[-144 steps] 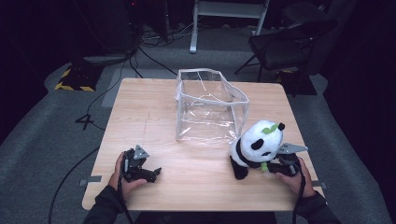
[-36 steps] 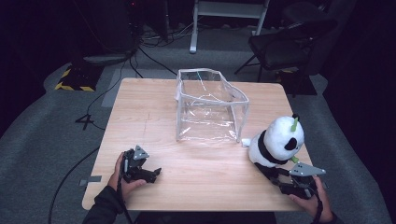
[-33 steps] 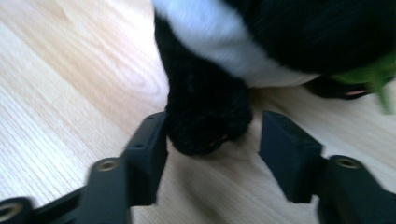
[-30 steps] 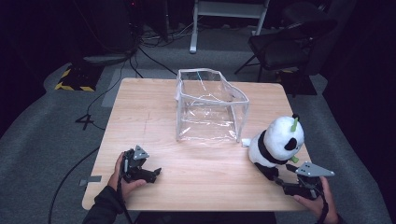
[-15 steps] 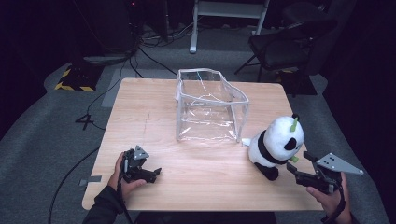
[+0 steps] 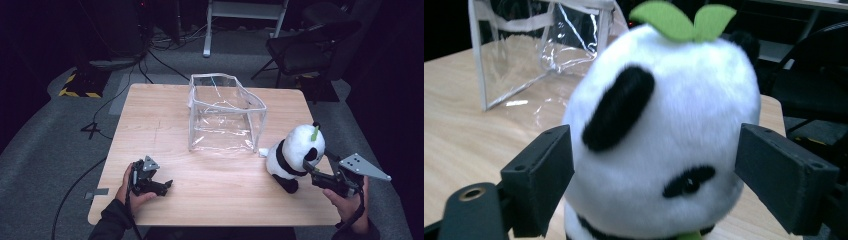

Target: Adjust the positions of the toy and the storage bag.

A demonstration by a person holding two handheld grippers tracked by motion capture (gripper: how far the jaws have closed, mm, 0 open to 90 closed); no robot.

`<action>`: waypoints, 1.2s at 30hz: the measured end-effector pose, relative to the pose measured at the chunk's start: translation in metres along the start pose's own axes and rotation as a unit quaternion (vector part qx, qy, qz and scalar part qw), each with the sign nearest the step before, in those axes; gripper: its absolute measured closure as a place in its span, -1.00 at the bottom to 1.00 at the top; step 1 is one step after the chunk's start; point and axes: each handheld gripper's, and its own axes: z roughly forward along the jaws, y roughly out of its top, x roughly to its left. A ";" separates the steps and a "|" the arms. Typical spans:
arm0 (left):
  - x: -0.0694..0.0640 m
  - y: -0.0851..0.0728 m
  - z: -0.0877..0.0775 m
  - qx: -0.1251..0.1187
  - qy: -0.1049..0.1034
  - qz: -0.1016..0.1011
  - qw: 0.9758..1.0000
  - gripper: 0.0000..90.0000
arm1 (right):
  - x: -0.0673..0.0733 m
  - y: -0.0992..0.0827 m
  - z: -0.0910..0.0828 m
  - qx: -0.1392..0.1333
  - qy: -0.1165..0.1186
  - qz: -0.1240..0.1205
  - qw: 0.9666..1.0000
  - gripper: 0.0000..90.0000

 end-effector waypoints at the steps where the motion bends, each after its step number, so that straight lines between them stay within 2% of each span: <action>1: 0.000 0.000 0.000 0.000 0.000 0.000 1.000 -0.99 | 0.000 0.000 0.000 0.000 0.000 0.000 1.000 -0.65; 3: 0.000 0.000 0.000 0.000 0.000 0.000 1.000 -0.99 | 0.004 0.005 0.003 -0.003 -0.013 0.005 1.000 -0.65; 5: 0.000 0.000 0.000 0.000 0.000 0.000 1.000 -0.99 | 0.010 0.011 0.009 -0.008 -0.019 0.014 1.000 -0.67; 7: 0.000 0.000 0.000 0.000 0.000 0.000 1.000 -0.99 | 0.012 0.013 0.011 -0.006 -0.023 0.014 1.000 -0.67; 9: 0.000 0.000 0.000 0.000 0.000 0.000 1.000 -0.99 | 0.022 0.017 0.019 0.002 -0.052 0.007 0.999 -0.67; 11: 0.000 0.000 0.000 0.000 0.000 0.000 1.000 -0.99 | 0.024 0.017 0.022 0.003 -0.062 0.006 0.998 -0.67; 12: 0.000 0.000 0.000 0.000 0.000 0.000 1.000 -0.99 | 0.030 0.018 0.027 0.011 -0.090 0.000 0.996 -0.68; 13: 0.000 0.000 0.000 0.000 0.000 0.000 1.000 -0.99 | 0.031 0.017 0.029 0.010 -0.100 -0.001 0.995 -0.70; 15: 0.000 0.000 0.000 0.000 0.000 0.000 1.000 -0.99 | 0.030 0.015 0.033 0.015 -0.115 0.006 0.993 -0.72; 17: 0.000 0.000 0.000 0.000 0.000 0.000 1.000 -0.99 | 0.029 0.014 0.034 0.019 -0.112 0.013 0.993 -0.73; 18: 0.000 0.000 0.000 0.000 0.000 0.000 1.000 -0.99 | 0.026 0.013 0.036 0.025 -0.106 0.019 0.994 -0.75; 20: 0.000 0.000 0.000 0.000 0.000 0.000 1.000 -0.99 | 0.015 0.010 0.038 0.031 -0.081 0.048 0.995 -0.75; 22: 0.000 0.000 0.000 0.000 0.000 0.000 1.000 -0.99 | 0.003 0.006 0.041 0.040 -0.048 0.078 0.995 -0.75; 23: 0.000 0.000 0.000 0.000 0.000 0.000 1.000 -0.99 | 0.003 0.006 0.041 0.040 -0.048 0.078 0.995 -0.75; 24: 0.000 0.000 0.000 0.000 0.000 0.000 1.000 -0.99 | -0.009 0.003 0.046 0.054 -0.012 0.103 0.993 -0.72; 25: 0.000 0.000 0.000 0.000 0.000 0.000 1.000 -0.99 | -0.014 0.002 0.048 0.057 0.001 0.106 0.993 -0.70; 26: 0.000 0.000 0.000 0.000 0.000 0.000 1.000 -0.99 | -0.014 0.002 0.048 0.057 0.001 0.106 0.993 -0.70; 27: 0.000 0.000 0.000 0.000 0.000 0.000 1.000 -0.99 | -0.020 0.001 0.051 0.053 0.023 0.095 0.994 -0.67; 28: 0.000 0.000 0.000 0.000 0.000 0.000 1.000 -0.99 | -0.020 0.001 0.051 0.053 0.023 0.095 0.994 -0.67; 29: 0.000 0.000 0.000 0.000 0.000 0.000 1.000 -0.99 | -0.027 0.003 0.054 0.049 0.045 0.073 0.995 -0.63; 30: 0.000 0.000 0.000 0.000 0.000 0.000 1.000 -0.99 | -0.027 0.003 0.054 0.049 0.045 0.073 0.995 -0.63; 31: 0.000 0.000 0.000 0.000 0.000 0.000 1.000 -0.99 | -0.033 0.003 0.058 0.036 0.071 0.040 0.996 -0.55; 32: 0.000 0.000 0.000 0.000 0.000 0.000 1.000 -0.99 | -0.033 0.003 0.058 0.036 0.071 0.040 0.996 -0.55; 34: 0.000 0.000 0.000 0.000 0.000 0.000 1.000 -0.99 | -0.042 0.003 0.062 0.024 0.104 0.019 0.994 -0.54; 35: 0.000 0.000 0.000 0.000 0.000 0.000 1.000 -0.99 | -0.050 0.003 0.066 0.022 0.122 0.017 0.992 -0.55; 36: 0.000 0.000 0.000 0.000 0.000 0.000 1.000 -0.99 | -0.053 0.004 0.066 0.021 0.127 0.020 0.992 -0.56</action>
